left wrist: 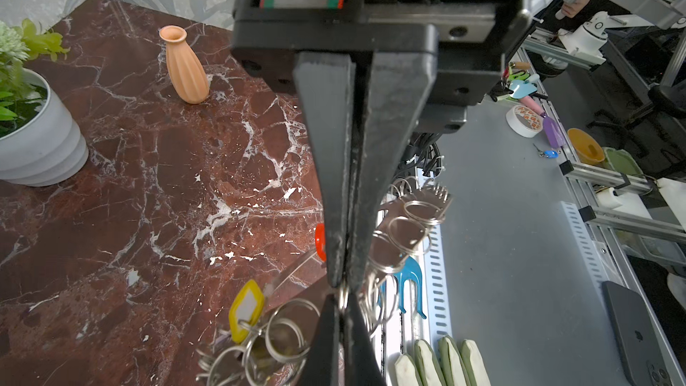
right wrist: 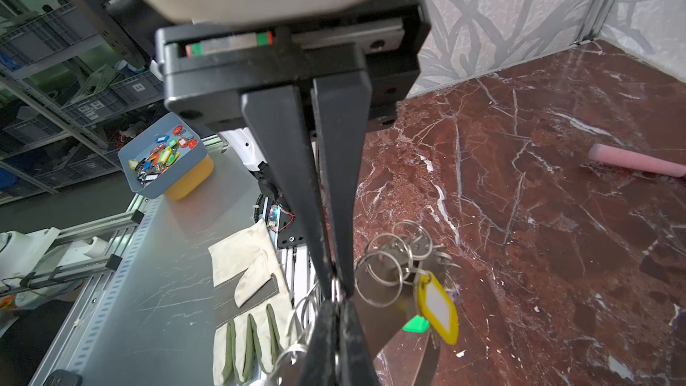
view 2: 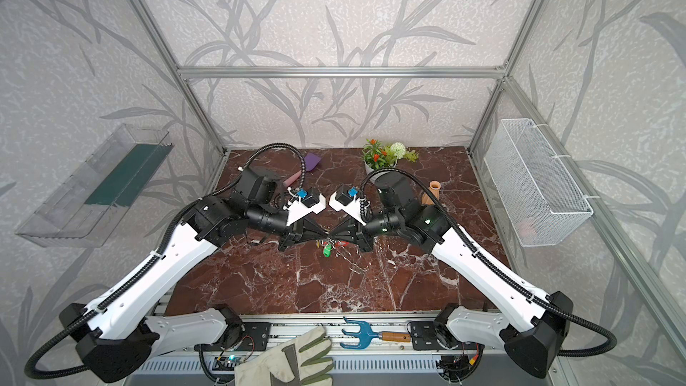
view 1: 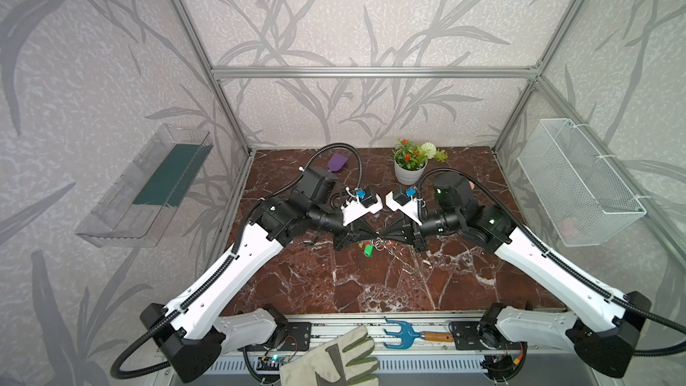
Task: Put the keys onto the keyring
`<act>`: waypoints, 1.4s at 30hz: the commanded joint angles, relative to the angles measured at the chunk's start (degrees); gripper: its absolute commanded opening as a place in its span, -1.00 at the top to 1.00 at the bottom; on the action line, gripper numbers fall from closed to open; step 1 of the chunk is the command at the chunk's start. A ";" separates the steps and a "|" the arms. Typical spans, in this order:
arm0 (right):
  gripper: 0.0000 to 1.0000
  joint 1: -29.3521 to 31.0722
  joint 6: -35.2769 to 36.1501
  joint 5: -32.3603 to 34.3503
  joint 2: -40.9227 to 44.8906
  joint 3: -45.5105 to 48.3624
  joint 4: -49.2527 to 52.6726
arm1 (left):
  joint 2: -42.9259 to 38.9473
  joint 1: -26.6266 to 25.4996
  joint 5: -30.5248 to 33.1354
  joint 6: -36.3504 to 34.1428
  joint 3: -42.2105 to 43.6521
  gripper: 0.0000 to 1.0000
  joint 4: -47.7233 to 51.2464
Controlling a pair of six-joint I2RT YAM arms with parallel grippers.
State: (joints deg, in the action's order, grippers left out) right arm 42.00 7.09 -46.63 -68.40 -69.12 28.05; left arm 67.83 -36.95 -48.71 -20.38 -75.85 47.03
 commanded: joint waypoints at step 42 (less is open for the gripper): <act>0.63 -4.19 -11.27 -8.93 5.45 8.23 -18.12 | -19.28 -0.25 5.35 24.69 27.44 1.00 -52.63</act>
State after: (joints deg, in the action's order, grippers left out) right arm 37.50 -4.60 -54.54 -62.83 -61.10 10.55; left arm 49.50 -37.06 -43.72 2.81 -47.86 0.03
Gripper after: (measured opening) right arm 0.187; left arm 0.048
